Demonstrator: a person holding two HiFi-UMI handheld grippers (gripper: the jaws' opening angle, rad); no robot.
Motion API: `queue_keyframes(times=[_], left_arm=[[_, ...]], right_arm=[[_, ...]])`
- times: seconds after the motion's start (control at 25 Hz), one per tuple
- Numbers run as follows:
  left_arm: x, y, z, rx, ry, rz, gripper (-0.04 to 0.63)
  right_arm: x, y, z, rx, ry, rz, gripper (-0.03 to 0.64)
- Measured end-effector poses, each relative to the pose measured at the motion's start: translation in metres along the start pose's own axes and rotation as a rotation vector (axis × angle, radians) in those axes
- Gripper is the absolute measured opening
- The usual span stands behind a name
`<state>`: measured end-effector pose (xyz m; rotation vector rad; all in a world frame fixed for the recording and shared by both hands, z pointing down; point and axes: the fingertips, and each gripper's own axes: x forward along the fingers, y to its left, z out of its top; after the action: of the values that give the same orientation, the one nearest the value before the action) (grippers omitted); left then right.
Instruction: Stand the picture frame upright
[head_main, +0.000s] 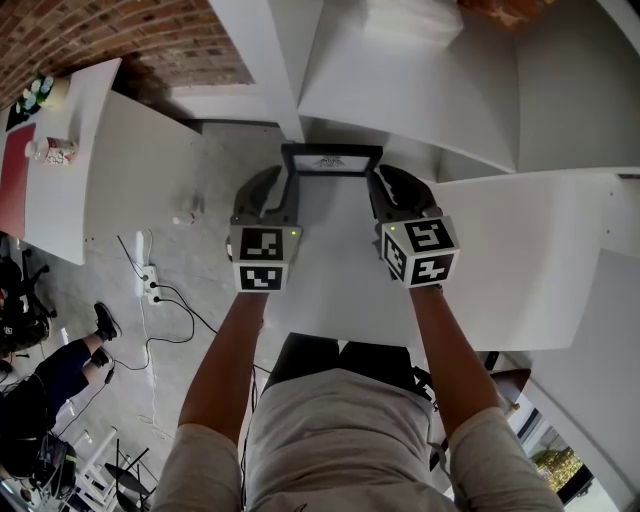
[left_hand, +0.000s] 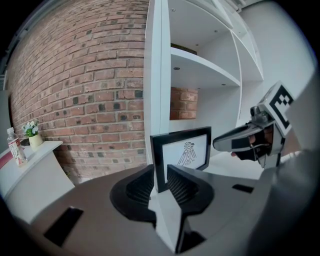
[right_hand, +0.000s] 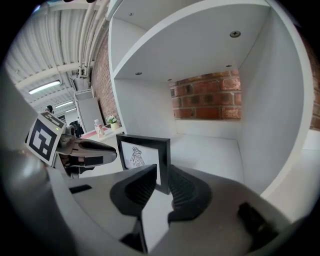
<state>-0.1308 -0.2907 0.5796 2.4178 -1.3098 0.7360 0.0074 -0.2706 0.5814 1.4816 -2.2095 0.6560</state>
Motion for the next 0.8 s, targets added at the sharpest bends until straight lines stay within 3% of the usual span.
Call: queue_keyframes(times=[0.28,0.6,0.8], left_arm=[[-0.014,-0.004,0.0,-0.039,-0.007,0.007,0.087],[-0.05,-0.013,0.006,-0.048,-0.012,0.026,0.029],[-0.076,-0.025,0.018,-0.14,-0.039,0.021,0.015]], right_arm=[[-0.011,0.004,0.005,-0.011,-0.004,0.018,0.058],[-0.039,0.023,0.013,-0.036,-0.001,0.076,0.037],[-0.062,0.036,0.023,-0.065,-0.012,0.127,0.029]])
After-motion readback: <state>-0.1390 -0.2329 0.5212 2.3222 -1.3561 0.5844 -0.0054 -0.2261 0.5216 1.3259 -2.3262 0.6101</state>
